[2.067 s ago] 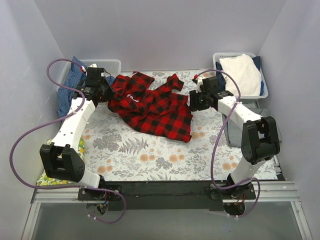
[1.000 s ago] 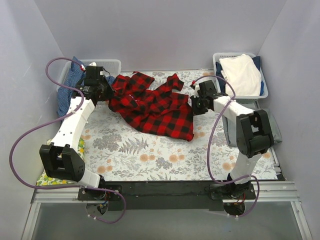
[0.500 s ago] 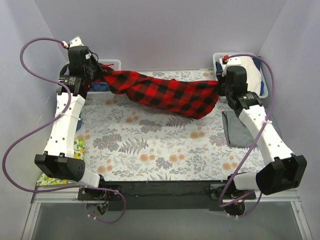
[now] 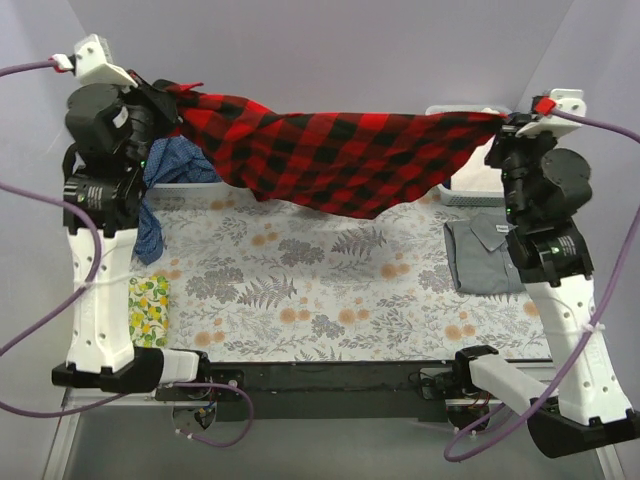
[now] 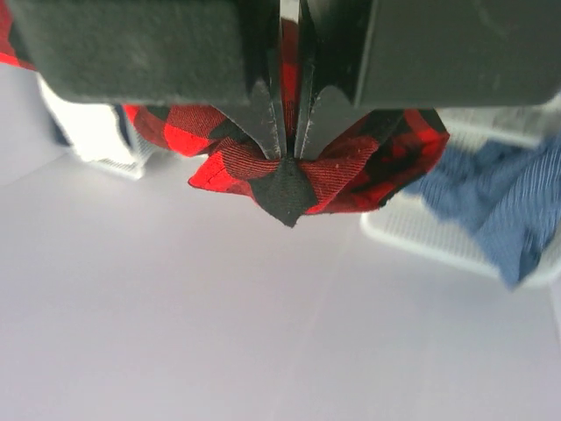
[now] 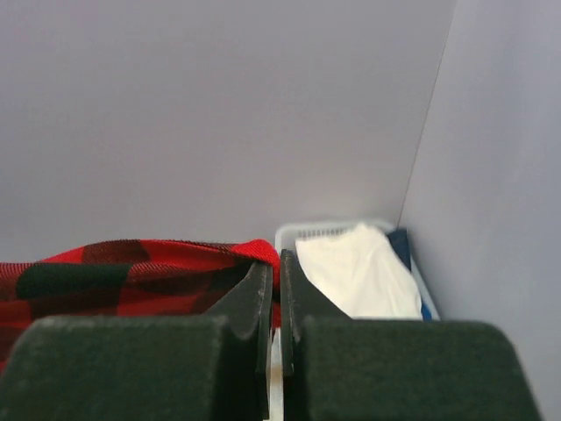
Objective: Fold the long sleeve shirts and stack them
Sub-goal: Flatten the shirt out
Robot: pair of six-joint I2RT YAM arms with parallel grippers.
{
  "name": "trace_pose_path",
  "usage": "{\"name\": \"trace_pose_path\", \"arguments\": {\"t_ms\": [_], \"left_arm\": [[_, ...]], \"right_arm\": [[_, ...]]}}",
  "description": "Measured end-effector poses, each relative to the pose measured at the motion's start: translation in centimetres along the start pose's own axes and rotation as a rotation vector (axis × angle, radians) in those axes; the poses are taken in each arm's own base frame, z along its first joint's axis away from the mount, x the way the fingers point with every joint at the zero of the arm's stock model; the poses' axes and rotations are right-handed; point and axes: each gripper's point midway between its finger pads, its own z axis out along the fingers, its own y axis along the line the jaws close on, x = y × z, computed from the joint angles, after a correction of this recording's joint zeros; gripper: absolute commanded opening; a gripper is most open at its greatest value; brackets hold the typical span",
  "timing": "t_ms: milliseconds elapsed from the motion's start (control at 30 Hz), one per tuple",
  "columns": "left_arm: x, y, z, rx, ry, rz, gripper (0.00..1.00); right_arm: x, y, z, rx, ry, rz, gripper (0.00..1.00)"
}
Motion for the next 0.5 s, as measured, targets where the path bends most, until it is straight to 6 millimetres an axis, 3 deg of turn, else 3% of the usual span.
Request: {"name": "trace_pose_path", "arguments": {"t_ms": [200, 367, 433, 500], "left_arm": [[-9.2, -4.7, -8.2, 0.235, -0.28, 0.022, 0.0], [-14.5, -7.5, -14.6, 0.378, -0.472, 0.037, 0.0], [-15.7, -8.2, -15.8, 0.411, -0.517, 0.034, 0.0], [-15.9, -8.6, -15.5, 0.426, -0.529, 0.034, 0.0]], "right_arm": [[-10.4, -1.0, -3.8, -0.021, -0.281, 0.029, 0.01], [-17.9, -2.3, -6.9, -0.006, -0.472, 0.053, 0.01], [-20.3, -2.7, -7.7, 0.004, -0.535, 0.059, 0.01], [-21.2, -2.8, -7.4, 0.016, -0.561, 0.057, 0.01]]}}
